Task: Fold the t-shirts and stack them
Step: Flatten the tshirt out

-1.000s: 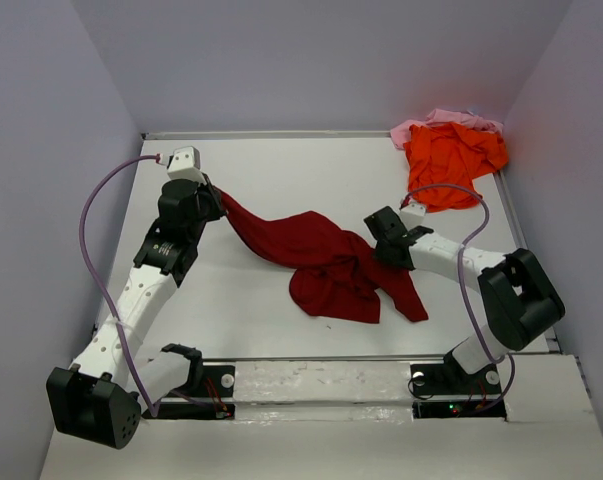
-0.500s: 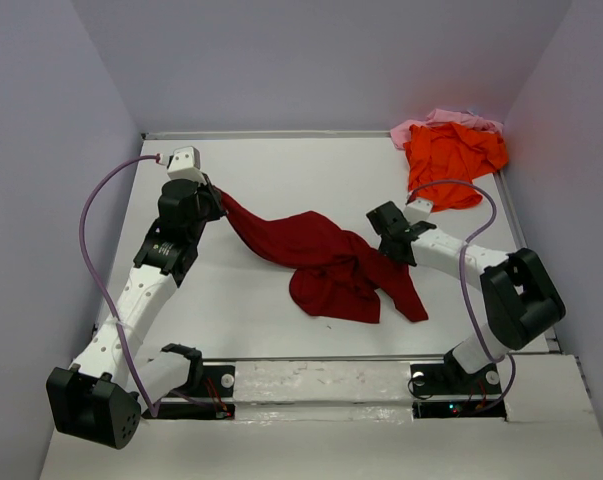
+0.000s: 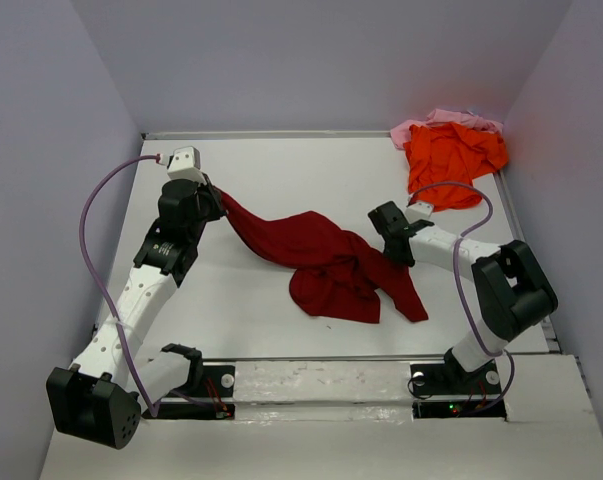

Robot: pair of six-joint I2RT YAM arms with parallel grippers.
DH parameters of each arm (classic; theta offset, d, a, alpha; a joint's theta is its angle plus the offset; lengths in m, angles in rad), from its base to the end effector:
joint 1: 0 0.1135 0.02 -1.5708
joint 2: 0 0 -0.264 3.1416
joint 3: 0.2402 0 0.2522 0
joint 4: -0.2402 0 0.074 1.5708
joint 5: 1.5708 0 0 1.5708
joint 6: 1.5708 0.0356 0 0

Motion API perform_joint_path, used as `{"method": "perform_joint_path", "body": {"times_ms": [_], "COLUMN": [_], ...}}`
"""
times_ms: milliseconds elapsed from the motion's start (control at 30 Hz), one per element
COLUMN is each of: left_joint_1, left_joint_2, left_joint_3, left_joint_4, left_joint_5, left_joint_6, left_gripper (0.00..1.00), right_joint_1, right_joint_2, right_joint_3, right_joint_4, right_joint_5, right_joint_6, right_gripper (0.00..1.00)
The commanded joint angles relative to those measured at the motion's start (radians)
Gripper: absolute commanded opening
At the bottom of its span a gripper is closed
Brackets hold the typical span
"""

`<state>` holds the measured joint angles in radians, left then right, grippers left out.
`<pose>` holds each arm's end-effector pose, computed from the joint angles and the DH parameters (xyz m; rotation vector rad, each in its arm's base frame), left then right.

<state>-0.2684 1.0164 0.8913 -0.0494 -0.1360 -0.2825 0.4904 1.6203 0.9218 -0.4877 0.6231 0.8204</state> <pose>0.2319 -0.0588 0.3480 -0.1123 1.7486 -0.2846 0.2725 0.1220 0.1702 0.5532 2.3881 -0.3343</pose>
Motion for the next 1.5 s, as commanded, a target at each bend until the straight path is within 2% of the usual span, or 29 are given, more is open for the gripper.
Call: {"method": "perform_joint_path", "body": {"times_ms": [0, 33, 167, 333, 467, 633, 800, 1000, 1133, 1333, 1367, 1400, 1433, 1467], "left_joint_1": [-0.003, -0.003, -0.005, -0.005, -0.006, -0.009, -0.037, -0.124, -0.134, -0.134, -0.132, -0.134, -0.132, -0.134], "left_joint_2": [-0.016, -0.016, -0.018, -0.018, -0.016, -0.03, -0.048, -0.131, -0.15, -0.107, -0.099, -0.095, -0.091, -0.09], "left_joint_3": [-0.008, -0.008, -0.009, -0.009, -0.011, -0.018, -0.022, -0.003, -0.006, -0.02, -0.022, -0.022, -0.022, -0.023], "left_joint_4": [0.042, 0.042, 0.042, 0.042, 0.042, 0.086, 0.094, 0.086, 0.082, 0.089, 0.092, 0.092, 0.094, 0.095], "left_joint_5": [-0.005, -0.005, -0.007, -0.008, -0.008, 0.012, 0.015, -0.094, -0.1, -0.094, -0.087, -0.086, -0.083, -0.083], "left_joint_6": [0.008, 0.008, 0.008, 0.011, 0.011, 0.029, 0.055, 0.104, 0.102, 0.106, 0.102, 0.1, 0.098, 0.1], "left_gripper": [0.0, 0.0, 0.0, 0.0, 0.0, 0.0, 0.0, 0.0, 0.0, 0.0, 0.0, 0.0, 0.0, 0.0], "right_joint_1": [-0.006, -0.006, -0.006, -0.006, -0.006, -0.006, -0.006, -0.006, -0.006, -0.006, -0.006, -0.006, -0.006, -0.006], "right_joint_2": [-0.019, -0.02, -0.022, -0.045, -0.114, -0.337, -0.485, -0.551, -0.595, -0.579, -0.561, -0.551, -0.544, -0.533], "right_joint_3": [0.003, 0.0, -0.012, -0.014, -0.017, -0.026, 0.015, 0.104, 0.107, 0.055, 0.04, 0.035, 0.034, 0.034], "right_joint_4": [0.026, 0.029, 0.038, 0.047, 0.086, 0.179, 0.199, 0.143, 0.126, 0.116, 0.116, 0.124, 0.127, 0.127], "right_joint_5": [0.009, 0.006, 0.0, -0.013, -0.036, -0.063, -0.195, -0.241, -0.24, -0.339, -0.361, -0.378, -0.387, -0.391], "right_joint_6": [0.019, 0.019, 0.022, 0.005, -0.093, -0.295, -0.375, -0.446, -0.458, -0.448, -0.44, -0.437, -0.44, -0.435], "right_gripper": [0.38, 0.33, 0.0, 0.0, 0.0, 0.0, 0.0, 0.0, 0.0, 0.0, 0.02, 0.11, 0.29, 0.29]}}
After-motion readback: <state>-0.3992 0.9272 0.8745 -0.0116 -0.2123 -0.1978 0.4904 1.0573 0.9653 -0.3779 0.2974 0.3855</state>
